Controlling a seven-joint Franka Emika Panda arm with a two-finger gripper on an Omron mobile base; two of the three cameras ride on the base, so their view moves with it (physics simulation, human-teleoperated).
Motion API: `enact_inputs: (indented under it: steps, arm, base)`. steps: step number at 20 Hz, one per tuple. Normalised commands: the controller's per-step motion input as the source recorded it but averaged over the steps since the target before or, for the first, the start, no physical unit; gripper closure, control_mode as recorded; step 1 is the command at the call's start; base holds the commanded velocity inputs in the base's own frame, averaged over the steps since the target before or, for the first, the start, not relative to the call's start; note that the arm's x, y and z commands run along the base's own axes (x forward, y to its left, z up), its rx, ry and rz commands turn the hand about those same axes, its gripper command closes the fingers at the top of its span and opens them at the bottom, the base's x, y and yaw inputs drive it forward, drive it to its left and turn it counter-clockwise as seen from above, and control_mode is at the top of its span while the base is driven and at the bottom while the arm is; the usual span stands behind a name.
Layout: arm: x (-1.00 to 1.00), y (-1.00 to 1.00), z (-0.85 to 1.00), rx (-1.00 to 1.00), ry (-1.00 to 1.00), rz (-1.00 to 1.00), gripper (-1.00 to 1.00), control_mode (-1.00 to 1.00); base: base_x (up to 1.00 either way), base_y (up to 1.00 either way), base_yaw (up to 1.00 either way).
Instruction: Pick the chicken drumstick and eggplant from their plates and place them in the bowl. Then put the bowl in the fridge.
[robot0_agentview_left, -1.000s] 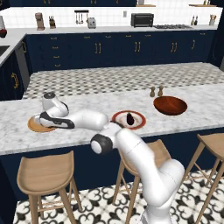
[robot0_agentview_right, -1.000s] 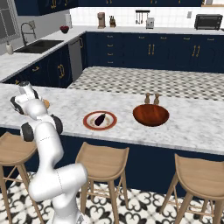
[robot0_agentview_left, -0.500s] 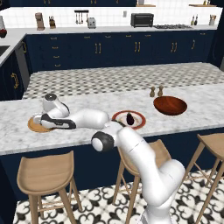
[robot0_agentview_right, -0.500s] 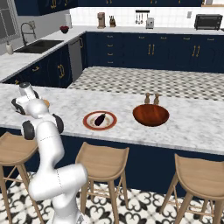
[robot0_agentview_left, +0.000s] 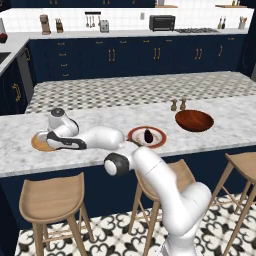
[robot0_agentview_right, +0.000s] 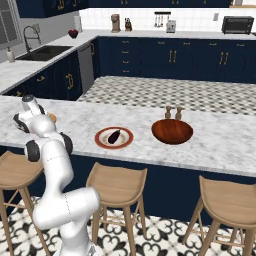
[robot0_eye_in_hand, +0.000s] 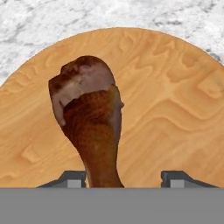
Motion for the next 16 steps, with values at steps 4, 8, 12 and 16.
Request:
enact_inputs:
  steps: [4, 8, 12, 16]
  arm:
    - [0.0, 0.0, -0.34, 0.0, 0.0, 0.0, 1.0, -1.0]
    - [-0.13, 0.01, -0.24, 0.0, 0.0, 0.0, 1.0, -1.0]
    - [-0.32, -0.11, -0.02, 0.0, -0.04, 0.0, 1.0, -1.0]
    - [-0.75, -0.68, 0.07, 0.0, -0.12, 0.0, 1.0, -1.0]
  base:
    - [0.0, 0.0, 0.0]
    - [0.0, 0.0, 0.0]
    - [0.0, 0.0, 0.0]
    - [0.0, 0.0, 0.0]
